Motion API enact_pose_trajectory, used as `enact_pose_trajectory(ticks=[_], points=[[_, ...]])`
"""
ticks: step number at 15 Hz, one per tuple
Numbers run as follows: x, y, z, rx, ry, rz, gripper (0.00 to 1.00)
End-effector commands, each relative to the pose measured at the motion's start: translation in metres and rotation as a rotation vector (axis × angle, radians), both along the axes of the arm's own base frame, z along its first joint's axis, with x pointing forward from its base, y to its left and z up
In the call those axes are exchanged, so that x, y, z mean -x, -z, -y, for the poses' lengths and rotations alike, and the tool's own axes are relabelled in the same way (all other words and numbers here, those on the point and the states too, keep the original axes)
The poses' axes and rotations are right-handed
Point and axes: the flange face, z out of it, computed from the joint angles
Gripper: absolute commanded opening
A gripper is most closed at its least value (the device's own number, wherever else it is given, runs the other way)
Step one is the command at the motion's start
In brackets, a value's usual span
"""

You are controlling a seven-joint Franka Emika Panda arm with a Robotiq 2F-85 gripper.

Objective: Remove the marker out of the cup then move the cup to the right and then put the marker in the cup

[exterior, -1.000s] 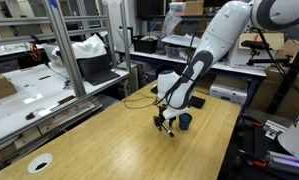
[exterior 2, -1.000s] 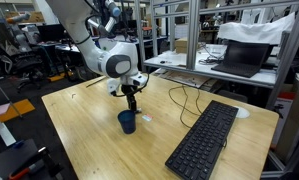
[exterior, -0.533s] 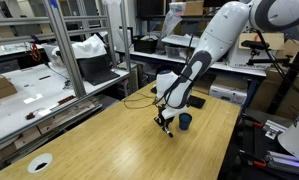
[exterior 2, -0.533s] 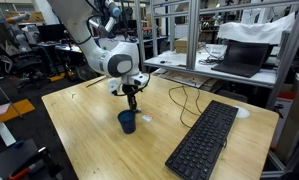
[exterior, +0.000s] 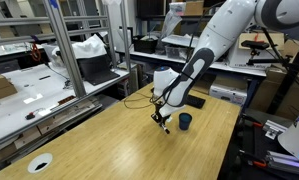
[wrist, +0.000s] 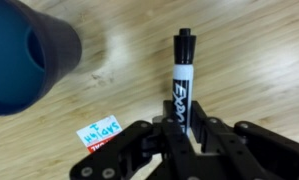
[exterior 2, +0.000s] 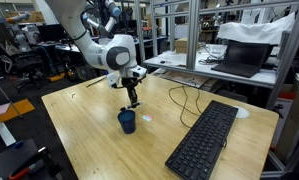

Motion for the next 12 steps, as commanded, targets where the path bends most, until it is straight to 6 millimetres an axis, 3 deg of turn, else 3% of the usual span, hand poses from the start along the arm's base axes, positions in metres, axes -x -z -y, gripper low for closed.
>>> enact_pose_trajectory(ticks=[1,5,12], points=[[0.009,-0.046,-0.007,0.082,0.005,0.055,0.05],[0.026,-0.083,-0.004,0.183,0.064,0.148,0.05],[0.07,-0.092,0.016,0.334,0.172,0.245,0.05]])
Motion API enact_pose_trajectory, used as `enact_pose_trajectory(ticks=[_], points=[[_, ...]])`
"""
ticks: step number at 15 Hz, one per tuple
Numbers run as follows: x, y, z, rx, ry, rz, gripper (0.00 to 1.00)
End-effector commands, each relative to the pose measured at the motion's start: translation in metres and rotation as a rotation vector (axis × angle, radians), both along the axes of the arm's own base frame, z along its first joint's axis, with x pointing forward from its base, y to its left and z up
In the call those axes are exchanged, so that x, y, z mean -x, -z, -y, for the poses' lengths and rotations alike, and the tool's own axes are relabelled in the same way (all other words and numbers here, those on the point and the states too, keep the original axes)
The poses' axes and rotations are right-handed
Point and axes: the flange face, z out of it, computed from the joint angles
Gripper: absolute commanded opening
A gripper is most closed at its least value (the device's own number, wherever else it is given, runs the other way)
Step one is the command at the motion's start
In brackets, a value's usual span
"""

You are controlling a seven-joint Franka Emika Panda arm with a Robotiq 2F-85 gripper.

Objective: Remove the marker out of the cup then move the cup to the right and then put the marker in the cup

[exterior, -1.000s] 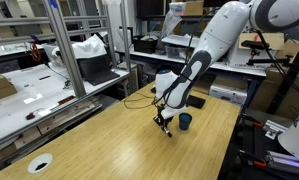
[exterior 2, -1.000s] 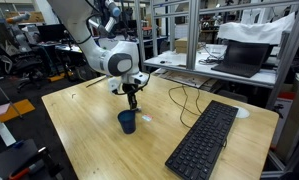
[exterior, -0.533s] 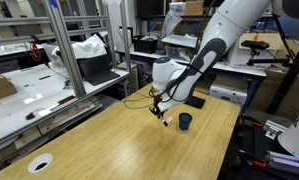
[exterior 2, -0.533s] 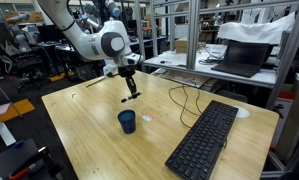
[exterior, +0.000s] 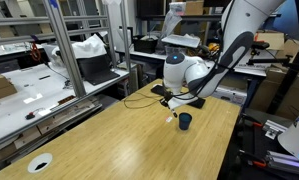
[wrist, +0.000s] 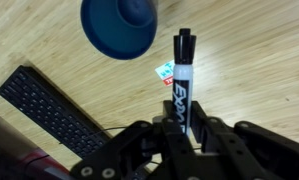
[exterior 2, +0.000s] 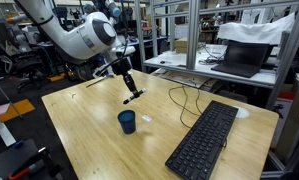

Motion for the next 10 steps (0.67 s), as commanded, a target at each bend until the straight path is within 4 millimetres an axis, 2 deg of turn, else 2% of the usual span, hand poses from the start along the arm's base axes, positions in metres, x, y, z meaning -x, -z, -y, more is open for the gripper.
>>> enact_pose_trajectory(ticks=[1,6,10], points=[[0.026,-0.008,0.008,0.041,0.064,0.067,0.05],[0.057,-0.008,0.013,0.117,0.195,0.152,0.05],[0.084,0.006,0.014,0.156,0.28,0.151,0.05]])
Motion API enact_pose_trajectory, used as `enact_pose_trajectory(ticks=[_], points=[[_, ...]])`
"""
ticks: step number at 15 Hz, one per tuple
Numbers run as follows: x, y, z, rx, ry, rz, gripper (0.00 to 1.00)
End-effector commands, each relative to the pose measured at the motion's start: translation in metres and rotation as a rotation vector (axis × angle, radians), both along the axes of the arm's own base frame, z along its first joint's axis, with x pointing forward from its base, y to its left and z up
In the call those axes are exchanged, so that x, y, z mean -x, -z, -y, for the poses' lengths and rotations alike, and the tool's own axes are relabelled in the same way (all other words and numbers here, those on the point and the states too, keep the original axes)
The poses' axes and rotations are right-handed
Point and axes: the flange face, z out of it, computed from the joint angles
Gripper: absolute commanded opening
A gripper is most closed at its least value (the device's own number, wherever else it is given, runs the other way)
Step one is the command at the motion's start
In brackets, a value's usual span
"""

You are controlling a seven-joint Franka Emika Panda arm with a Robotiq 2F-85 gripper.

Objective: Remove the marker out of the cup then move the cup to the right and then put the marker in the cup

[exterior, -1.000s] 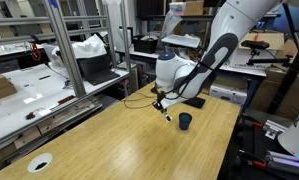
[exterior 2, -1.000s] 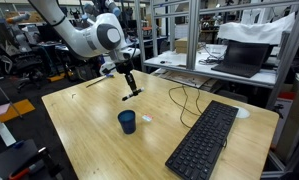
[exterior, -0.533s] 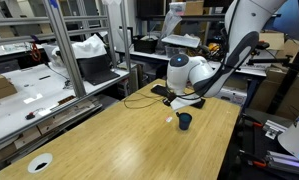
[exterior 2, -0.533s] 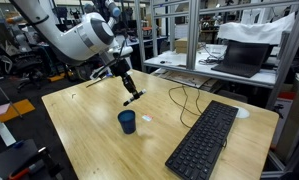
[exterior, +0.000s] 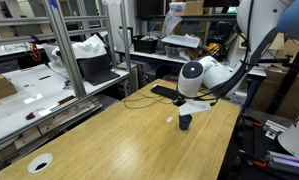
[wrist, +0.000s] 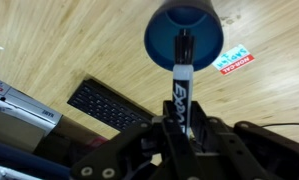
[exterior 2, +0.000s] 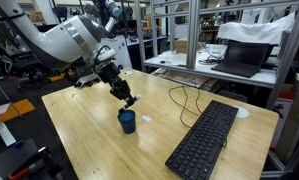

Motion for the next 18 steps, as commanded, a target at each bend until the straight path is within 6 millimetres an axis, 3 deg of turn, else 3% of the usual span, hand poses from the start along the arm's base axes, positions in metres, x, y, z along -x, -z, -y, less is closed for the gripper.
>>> enact_pose_trajectory(ticks=[1,5,13,18], points=[[0.017,0.005,0.007,0.012,0.063,0.003,0.05],[0.018,0.016,0.017,-0.001,0.096,-0.013,0.05],[-0.002,0.005,0.02,-0.011,0.092,0.001,0.05],[0.001,0.001,0.028,0.002,0.118,-0.003,0.05]])
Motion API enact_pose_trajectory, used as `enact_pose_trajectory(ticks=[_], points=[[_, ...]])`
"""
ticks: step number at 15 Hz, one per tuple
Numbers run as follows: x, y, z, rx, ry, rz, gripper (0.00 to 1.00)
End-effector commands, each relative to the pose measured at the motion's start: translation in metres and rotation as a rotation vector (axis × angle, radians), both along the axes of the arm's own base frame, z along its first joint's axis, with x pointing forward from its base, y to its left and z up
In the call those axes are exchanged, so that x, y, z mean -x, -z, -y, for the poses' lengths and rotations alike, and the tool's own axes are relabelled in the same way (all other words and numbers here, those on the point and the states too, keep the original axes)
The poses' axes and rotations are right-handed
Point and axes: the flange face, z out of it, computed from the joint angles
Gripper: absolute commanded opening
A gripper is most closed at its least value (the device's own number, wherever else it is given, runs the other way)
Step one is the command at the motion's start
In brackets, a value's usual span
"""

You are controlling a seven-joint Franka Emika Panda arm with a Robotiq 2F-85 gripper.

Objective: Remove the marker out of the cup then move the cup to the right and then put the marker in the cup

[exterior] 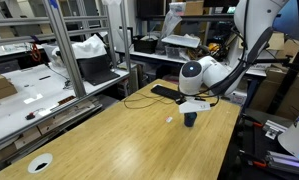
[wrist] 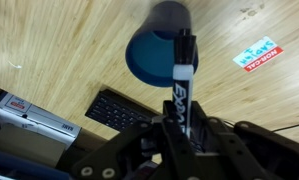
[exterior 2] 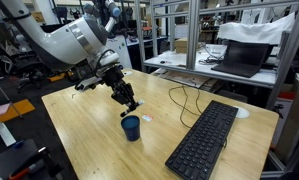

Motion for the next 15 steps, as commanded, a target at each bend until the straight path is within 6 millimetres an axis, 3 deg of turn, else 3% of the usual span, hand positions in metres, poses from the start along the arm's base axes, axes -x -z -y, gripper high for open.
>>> enact_pose_trajectory(ticks=[1,6,12,13,15], points=[[0.002,-0.006,0.009,0.033,0.009,-0.005,0.05],[0.003,-0.007,0.023,0.058,0.04,-0.02,0.05],[0.001,0.012,0.022,0.093,0.055,-0.065,0.05],[0.002,0.014,0.021,0.089,0.052,-0.064,0.44],[0.001,0.014,0.019,0.077,0.04,-0.055,0.51]])
